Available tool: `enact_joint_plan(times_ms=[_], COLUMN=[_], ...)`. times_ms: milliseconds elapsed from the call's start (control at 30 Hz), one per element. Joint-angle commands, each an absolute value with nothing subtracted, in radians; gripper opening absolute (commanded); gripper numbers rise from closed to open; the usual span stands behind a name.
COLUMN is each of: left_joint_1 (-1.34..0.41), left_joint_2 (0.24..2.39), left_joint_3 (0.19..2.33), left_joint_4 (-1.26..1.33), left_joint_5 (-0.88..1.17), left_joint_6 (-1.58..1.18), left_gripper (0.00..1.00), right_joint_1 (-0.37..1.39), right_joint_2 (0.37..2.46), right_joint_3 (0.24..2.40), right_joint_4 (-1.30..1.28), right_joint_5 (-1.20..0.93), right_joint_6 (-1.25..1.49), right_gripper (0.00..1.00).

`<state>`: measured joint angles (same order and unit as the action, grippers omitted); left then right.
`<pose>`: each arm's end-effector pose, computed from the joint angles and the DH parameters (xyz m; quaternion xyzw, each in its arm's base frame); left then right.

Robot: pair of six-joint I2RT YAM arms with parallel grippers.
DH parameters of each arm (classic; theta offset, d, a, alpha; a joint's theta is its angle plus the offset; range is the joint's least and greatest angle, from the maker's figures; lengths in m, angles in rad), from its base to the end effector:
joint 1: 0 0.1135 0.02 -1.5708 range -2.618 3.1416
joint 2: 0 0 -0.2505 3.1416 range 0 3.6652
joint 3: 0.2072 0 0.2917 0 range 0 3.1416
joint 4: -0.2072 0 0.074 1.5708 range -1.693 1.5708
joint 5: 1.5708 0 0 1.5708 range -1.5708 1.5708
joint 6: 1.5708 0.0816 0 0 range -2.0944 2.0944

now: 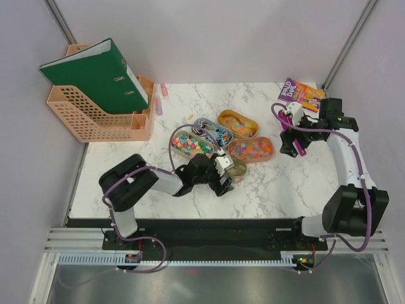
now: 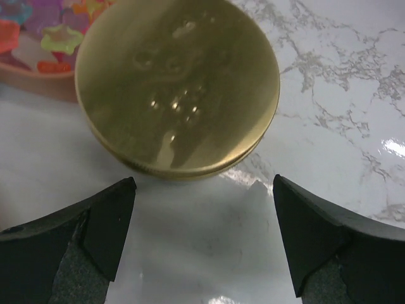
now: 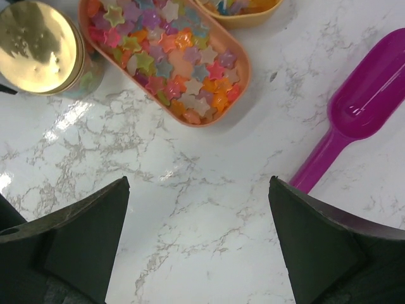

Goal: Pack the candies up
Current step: Screw the bottle lid onto the packing bottle.

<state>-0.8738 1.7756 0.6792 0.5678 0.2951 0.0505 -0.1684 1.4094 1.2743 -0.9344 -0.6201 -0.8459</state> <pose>0.2296 -0.3112 0.0555 0.4480 0.7352 -0.3139 0.4003 0.3413 -0.0099 0.2586 -0.3779 0.8450 0.1436 0.3500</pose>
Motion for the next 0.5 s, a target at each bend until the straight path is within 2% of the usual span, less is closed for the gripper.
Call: enact_joint_plan(times_ms=[0,300,467], left_joint_1=[-0.916,-0.982,-1.003], left_joint_2=[1.91,2.15,2.266], left_joint_3=[0.664,0.572,0.641], left_joint_4=[0.715,1.127,1.213], left_joint_5=[0.321,0.313,0.287], left_joint_6=[0.155,0.349,0.388], left_gripper=[0.96,0.95,0.95], right_joint_1=[-0.17,-0.189,-0.187], right_joint_2=[1.387,1.515,1.655], right_joint_3=[1.218,1.161,1.241], right_joint_4=[-0.966,-1.061,-1.089], right_joint_5=[-0.632,-0.592,-0.592], right_joint_6=[-0.988,-1.359,-1.433], right_gripper=[0.98,0.98,0.98])
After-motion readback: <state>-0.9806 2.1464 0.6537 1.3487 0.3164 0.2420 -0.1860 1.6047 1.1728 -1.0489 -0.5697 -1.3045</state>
